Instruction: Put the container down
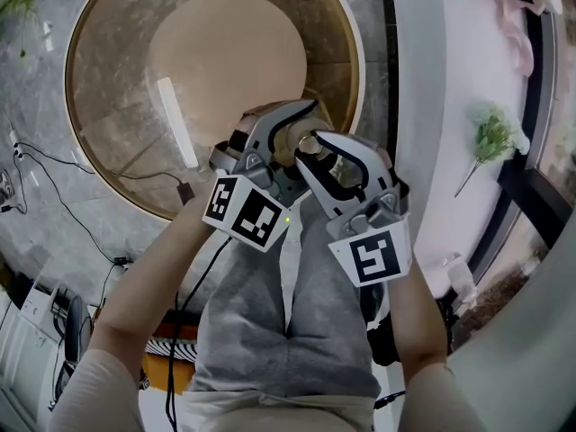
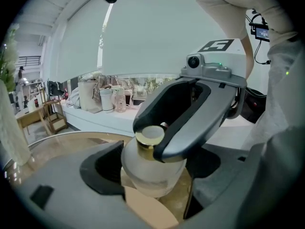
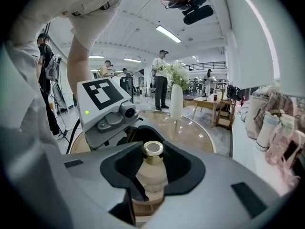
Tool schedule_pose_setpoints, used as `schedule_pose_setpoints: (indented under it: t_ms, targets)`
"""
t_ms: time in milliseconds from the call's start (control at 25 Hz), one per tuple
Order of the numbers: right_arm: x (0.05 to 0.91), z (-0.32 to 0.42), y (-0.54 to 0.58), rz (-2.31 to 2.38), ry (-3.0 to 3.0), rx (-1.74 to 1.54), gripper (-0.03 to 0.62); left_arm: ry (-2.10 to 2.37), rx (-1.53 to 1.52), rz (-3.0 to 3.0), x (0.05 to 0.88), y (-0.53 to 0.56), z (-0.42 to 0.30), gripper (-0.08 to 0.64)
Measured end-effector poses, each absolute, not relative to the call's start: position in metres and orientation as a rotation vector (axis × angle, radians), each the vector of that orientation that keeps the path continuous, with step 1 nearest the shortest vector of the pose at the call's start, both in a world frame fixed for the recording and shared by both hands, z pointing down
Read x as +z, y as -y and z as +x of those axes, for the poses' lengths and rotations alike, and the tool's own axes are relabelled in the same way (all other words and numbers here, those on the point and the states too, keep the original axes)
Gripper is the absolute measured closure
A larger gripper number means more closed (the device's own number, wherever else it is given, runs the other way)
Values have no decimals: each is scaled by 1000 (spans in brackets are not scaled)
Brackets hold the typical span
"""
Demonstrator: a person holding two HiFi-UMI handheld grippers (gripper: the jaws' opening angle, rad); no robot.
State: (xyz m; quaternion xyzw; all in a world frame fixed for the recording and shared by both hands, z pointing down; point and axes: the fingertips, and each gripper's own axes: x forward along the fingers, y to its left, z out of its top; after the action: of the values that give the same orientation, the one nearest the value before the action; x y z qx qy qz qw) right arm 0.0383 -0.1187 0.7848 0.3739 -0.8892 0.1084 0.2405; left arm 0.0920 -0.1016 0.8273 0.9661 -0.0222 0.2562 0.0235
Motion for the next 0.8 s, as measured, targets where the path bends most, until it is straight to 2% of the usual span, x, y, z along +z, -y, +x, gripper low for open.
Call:
schedule_pose_setpoints:
  t_ms: [400, 520, 600, 800]
  targets:
    - [789, 37, 115, 1101, 2431, 266, 462, 97, 831, 2968, 834, 99, 86, 198]
    - [789, 41, 118, 1158, 2450, 426, 452, 141, 809, 2963, 831, 101, 83, 198]
    - [787, 45, 120, 1211, 2448, 525, 417, 165, 789, 2954, 827, 102, 81, 198]
    - [759, 48, 123, 1287, 2470, 581, 397, 212, 791, 2905, 810, 104, 76, 198]
